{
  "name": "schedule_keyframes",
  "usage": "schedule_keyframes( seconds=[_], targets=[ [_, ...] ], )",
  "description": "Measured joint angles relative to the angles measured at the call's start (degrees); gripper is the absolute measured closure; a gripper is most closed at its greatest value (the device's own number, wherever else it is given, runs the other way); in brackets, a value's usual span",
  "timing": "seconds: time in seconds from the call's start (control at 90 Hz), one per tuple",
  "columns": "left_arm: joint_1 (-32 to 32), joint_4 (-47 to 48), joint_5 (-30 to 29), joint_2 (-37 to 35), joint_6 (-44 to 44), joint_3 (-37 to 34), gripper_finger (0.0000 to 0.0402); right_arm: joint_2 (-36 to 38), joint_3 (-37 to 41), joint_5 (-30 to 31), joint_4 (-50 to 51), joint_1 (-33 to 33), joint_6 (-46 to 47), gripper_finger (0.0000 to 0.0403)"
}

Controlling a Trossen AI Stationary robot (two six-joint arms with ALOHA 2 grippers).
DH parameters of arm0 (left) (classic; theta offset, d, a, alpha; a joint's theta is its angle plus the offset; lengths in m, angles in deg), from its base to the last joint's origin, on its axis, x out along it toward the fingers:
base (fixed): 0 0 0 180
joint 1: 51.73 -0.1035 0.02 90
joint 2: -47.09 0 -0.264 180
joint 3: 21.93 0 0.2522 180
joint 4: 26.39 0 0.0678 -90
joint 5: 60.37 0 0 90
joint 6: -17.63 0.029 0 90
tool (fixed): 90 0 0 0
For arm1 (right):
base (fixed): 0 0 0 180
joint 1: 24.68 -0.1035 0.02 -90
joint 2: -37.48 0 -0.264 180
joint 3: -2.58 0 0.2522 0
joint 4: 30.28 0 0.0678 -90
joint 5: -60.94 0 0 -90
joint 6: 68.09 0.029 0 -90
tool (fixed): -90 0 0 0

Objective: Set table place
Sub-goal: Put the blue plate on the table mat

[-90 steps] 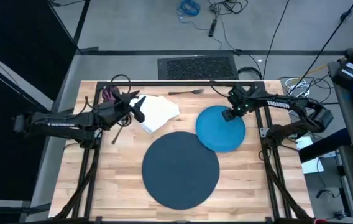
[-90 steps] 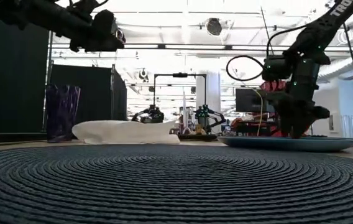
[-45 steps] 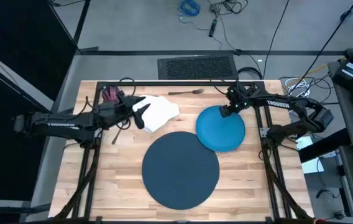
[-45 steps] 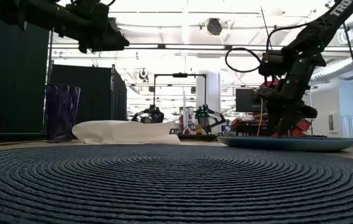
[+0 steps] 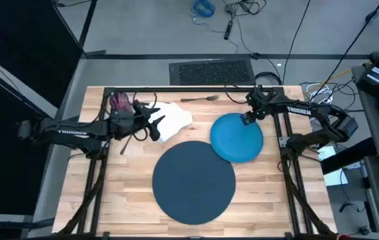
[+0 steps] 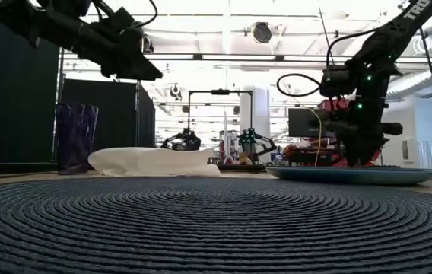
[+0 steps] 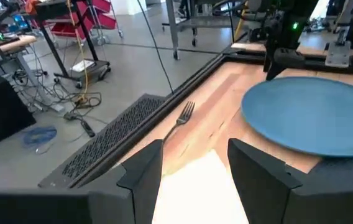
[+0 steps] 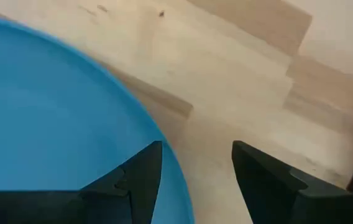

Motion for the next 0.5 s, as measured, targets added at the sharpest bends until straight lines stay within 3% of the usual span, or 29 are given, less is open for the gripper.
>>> schedule_keyframes(
  seconds=[0.267, 0.5],
  targets=[
    [0.0, -0.5, 0.0, 0.8, -0.2, 0.0, 0.0233, 0.0, 0.1, 0.3, 5.1, 0.0, 0.0, 0.022],
    [0.0, -0.4, 0.0, 0.8, -1.5, 0.0, 0.0233, 0.2, 4.8, -1.3, 2.1, 0.0, 0.6, 0.022]
  ],
)
